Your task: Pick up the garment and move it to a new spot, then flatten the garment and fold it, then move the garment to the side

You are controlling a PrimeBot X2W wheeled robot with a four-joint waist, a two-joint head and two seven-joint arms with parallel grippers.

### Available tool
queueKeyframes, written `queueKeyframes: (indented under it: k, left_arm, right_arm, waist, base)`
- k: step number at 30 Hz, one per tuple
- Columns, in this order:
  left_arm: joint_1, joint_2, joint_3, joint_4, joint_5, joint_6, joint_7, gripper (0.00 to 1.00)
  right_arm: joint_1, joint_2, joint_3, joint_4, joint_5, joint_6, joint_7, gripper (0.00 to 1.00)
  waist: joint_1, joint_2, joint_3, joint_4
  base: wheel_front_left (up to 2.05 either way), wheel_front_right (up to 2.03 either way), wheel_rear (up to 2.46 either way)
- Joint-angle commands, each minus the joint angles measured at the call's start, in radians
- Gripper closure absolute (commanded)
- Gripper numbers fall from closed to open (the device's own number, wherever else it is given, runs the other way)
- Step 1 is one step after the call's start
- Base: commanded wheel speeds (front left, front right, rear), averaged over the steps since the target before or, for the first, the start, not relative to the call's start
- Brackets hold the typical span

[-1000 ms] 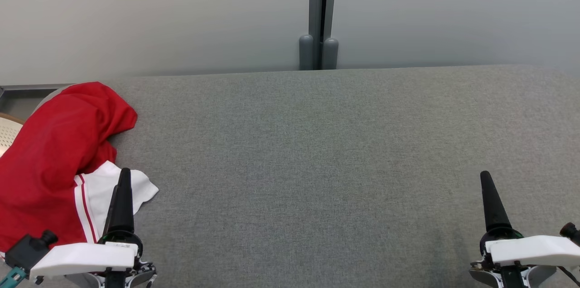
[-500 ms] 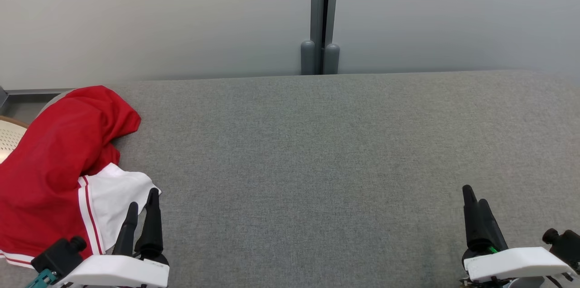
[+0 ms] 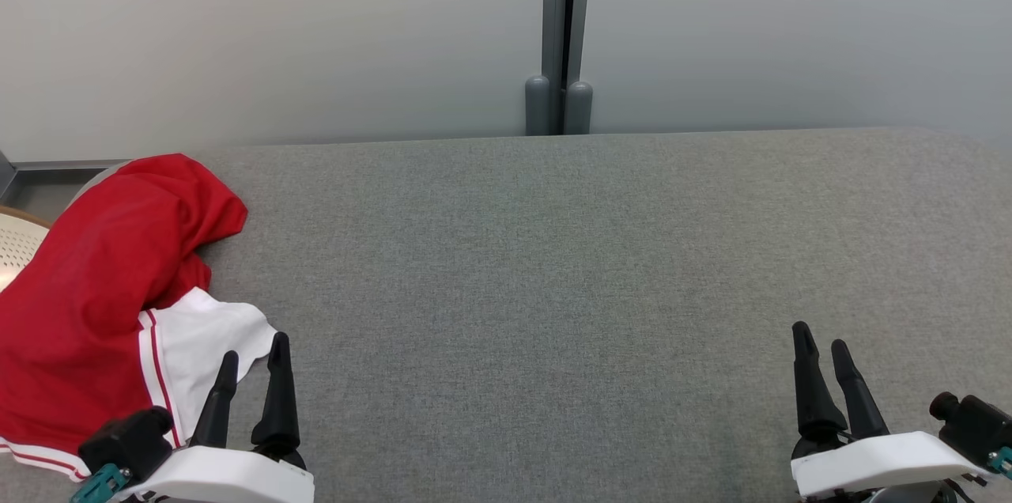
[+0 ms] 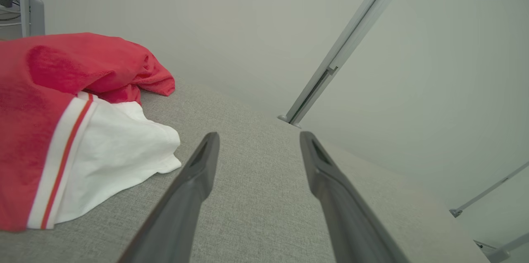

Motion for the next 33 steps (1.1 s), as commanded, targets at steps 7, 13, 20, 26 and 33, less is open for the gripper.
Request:
queueKeyframes:
  k: [7, 13, 20, 26, 33]
  left_arm:
    - [0.005, 0.025, -0.027, -0.021, 0.111, 0.044, -0.028, 0.0]
    - [0.009, 0.03, -0.033, -0.025, 0.166, 0.078, -0.043, 0.0]
    - [0.021, 0.035, -0.039, -0.037, 0.234, 0.108, -0.061, 0.0]
    - [0.032, 0.032, -0.052, -0.037, 0.285, 0.088, -0.076, 0.0]
    - [0.047, 0.027, -0.058, -0.032, 0.346, 0.042, -0.092, 0.0]
  right_arm:
    - [0.001, -0.01, -0.004, -0.027, -0.112, 0.0, -0.03, 0.0]
    - [0.014, -0.01, -0.009, -0.039, -0.165, 0.0, -0.045, 0.0]
    - [0.027, -0.01, 0.004, -0.042, -0.237, 0.0, -0.063, 0.0]
    - [0.038, -0.011, 0.007, -0.047, -0.302, 0.0, -0.078, 0.0]
    - [0.049, -0.012, 0.014, -0.053, -0.376, 0.0, -0.094, 0.0]
  waist:
    - [0.0, 0.0, -0.004, 0.004]
    - [0.0, 0.0, -0.008, 0.007]
    - [0.0, 0.0, -0.014, 0.01]
    - [0.0, 0.0, -0.021, 0.015]
    - [0.0, 0.0, -0.028, 0.012]
  base:
    - [0.0, 0.0, 0.0]
    - [0.0, 0.0, 0.0]
    - [0.0, 0.0, 0.0]
    - [0.0, 0.0, 0.0]
    - [0.0, 0.0, 0.0]
